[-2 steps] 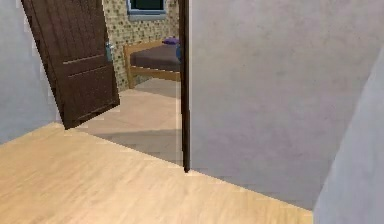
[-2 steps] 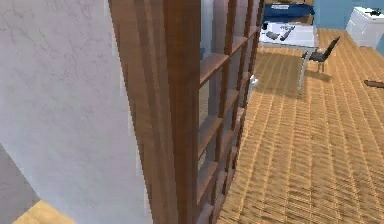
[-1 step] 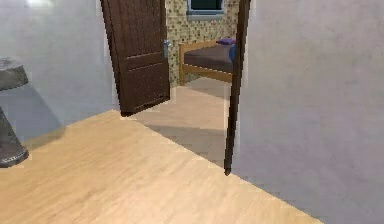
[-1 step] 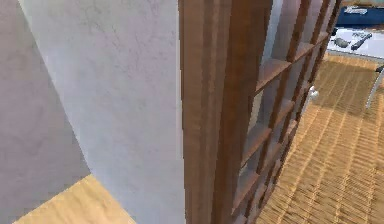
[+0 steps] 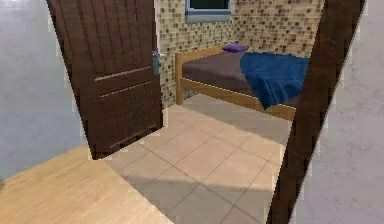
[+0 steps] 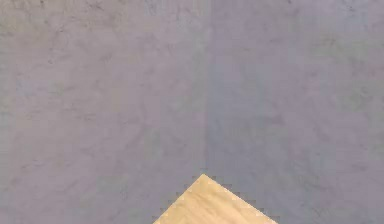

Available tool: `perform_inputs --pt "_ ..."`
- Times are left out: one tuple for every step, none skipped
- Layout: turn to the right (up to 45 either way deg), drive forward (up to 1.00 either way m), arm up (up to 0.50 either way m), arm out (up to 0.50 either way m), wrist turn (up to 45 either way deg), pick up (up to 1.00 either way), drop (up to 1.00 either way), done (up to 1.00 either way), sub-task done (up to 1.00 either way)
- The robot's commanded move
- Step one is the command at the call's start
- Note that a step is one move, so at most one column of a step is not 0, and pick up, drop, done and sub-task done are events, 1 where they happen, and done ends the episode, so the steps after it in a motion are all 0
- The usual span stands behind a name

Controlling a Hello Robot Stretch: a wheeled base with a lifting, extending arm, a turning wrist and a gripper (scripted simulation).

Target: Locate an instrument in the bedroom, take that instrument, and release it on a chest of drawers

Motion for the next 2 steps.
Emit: perform_inputs --pt "0.0 0.65 0.0 0.0 0.0 0.0 0.0 0.0 0.0" --pt "39.0 0.0 0.0 0.0 0.0 0.0 0.0 0.0 0.0"
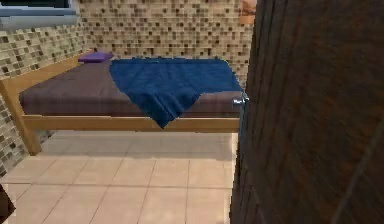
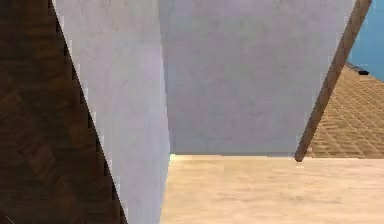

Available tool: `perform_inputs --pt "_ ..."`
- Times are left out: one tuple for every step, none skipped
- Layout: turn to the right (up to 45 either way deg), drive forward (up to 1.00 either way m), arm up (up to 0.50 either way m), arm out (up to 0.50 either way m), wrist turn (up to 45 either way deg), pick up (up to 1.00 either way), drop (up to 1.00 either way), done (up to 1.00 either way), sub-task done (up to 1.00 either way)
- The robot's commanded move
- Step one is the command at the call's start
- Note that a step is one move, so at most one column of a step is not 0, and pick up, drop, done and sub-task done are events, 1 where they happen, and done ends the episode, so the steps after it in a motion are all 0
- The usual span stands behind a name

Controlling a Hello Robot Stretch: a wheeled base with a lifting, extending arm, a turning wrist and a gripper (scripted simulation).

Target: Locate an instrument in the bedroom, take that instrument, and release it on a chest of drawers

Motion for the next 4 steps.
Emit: perform_inputs --pt "0.0 1.0 0.0 0.0 0.0 0.0 0.0 0.0 0.0" --pt "3.0 0.0 0.0 0.0 0.0 0.0 0.0 0.0 0.0" --pt "0.0 0.15 0.0 0.0 0.0 0.0 0.0 0.0 0.0" --pt "30.0 0.0 0.0 0.0 0.0 0.0 0.0 0.0 0.0"
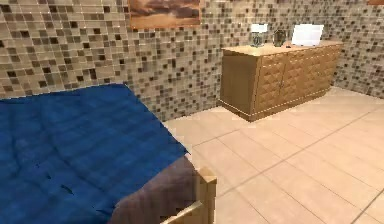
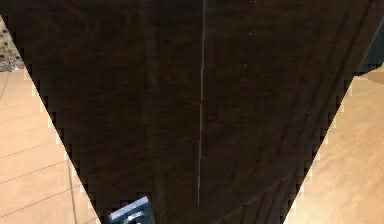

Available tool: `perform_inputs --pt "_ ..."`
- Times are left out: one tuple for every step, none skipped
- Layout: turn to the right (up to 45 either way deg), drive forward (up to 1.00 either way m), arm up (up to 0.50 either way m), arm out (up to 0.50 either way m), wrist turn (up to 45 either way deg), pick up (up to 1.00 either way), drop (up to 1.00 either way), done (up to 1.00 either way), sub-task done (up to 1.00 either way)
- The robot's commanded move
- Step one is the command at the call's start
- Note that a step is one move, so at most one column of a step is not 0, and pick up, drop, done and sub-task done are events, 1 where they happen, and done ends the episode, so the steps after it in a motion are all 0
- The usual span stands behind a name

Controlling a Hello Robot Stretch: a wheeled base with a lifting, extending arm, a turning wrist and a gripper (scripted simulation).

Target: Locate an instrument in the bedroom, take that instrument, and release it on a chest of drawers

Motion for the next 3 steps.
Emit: perform_inputs --pt "0.0 0.4 0.0 0.0 0.0 0.0 0.0 0.0 0.0" --pt "45.0 0.0 0.0 0.0 0.0 0.0 0.0 0.0 0.0" --pt "18.0 0.0 0.0 0.0 0.0 0.0 0.0 0.0 0.0"
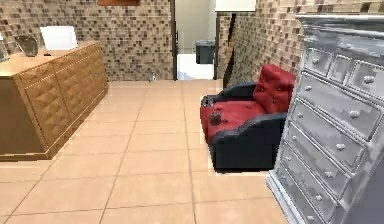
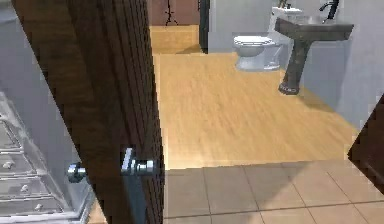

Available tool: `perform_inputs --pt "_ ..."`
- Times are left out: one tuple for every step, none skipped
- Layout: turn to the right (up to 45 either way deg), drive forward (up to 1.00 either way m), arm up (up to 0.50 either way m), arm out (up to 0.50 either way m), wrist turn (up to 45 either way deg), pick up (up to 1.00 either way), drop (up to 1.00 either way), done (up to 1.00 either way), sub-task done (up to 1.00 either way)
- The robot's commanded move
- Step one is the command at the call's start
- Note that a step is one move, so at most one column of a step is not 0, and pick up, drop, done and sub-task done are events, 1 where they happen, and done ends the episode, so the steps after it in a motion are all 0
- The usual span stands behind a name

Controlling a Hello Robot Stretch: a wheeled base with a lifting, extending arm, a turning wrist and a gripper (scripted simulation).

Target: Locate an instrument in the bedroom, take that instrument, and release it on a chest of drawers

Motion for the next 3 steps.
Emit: perform_inputs --pt "0.0 0.8 0.0 0.0 0.0 0.0 0.0 0.0 0.0" --pt "-45.0 0.0 0.0 0.0 0.0 0.0 0.0 0.0 0.0" --pt "-30.0 0.0 0.0 0.0 0.0 0.0 0.0 0.0 0.0"
